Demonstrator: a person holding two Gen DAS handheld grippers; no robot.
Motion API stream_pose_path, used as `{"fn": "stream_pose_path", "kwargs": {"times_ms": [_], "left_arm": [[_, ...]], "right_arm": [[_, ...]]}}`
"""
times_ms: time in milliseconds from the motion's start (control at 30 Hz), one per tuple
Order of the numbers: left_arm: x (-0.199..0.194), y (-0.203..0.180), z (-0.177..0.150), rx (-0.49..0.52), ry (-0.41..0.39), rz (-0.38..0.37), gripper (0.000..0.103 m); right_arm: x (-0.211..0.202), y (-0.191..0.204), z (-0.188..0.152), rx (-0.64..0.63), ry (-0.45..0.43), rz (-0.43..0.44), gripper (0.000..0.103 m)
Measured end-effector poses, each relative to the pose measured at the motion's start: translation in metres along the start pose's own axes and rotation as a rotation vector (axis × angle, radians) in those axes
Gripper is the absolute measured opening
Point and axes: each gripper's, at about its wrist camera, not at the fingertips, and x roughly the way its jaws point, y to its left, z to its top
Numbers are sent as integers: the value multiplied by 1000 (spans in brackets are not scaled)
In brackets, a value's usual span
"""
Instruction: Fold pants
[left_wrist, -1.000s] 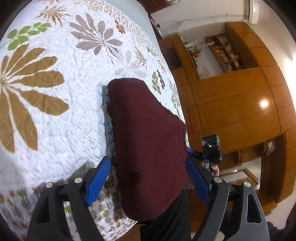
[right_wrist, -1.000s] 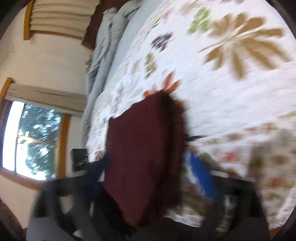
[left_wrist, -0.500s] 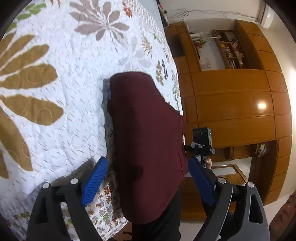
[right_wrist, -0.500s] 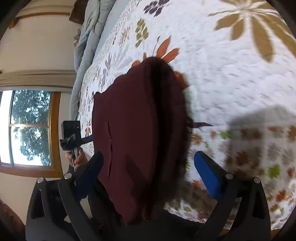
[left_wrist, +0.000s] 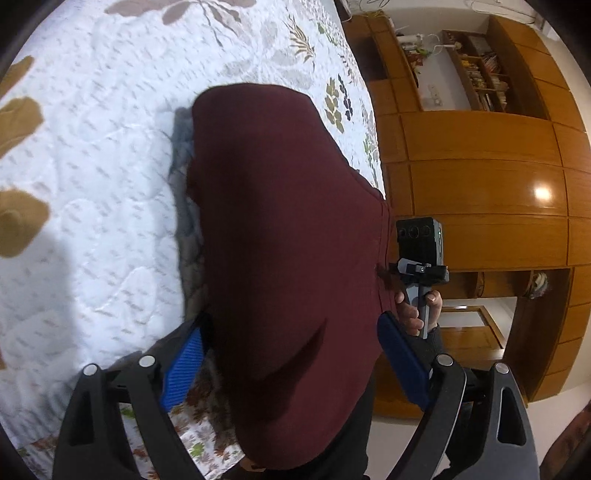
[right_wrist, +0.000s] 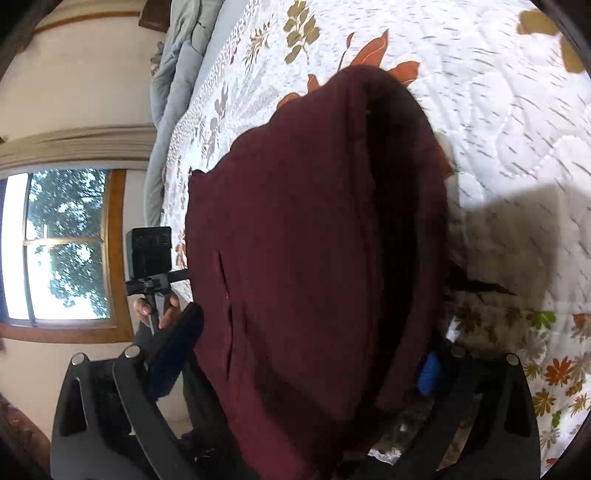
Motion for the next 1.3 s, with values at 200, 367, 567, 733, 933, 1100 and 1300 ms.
{"fn": "stream_pose_path", "kwargs": {"times_ms": [200, 367, 567, 733, 933, 1100, 1300], "left_arm": [[17, -3, 3, 1, 6, 38, 91], [10, 4, 1, -2, 8, -6, 91], [16, -2, 0, 17, -1, 40, 85], [12, -5, -2, 33, -20, 109, 45], [7, -18, -5, 56, -57, 115, 36], [-3, -29, -7, 70, -72, 95, 35], [-33, -41, -9, 88, -122, 83, 34]], "right_arm": [[21, 16, 5, -17, 8, -53, 101], [14, 6, 4, -1, 5, 7, 101], [22, 19, 1, -56, 21, -56, 84], [13, 12, -8, -43, 8, -25, 52], [9, 27, -13, -53, -36, -38, 47], [2, 53, -15, -86, -54, -48, 44], [15, 97, -4, -142, -48, -63, 43]]}}
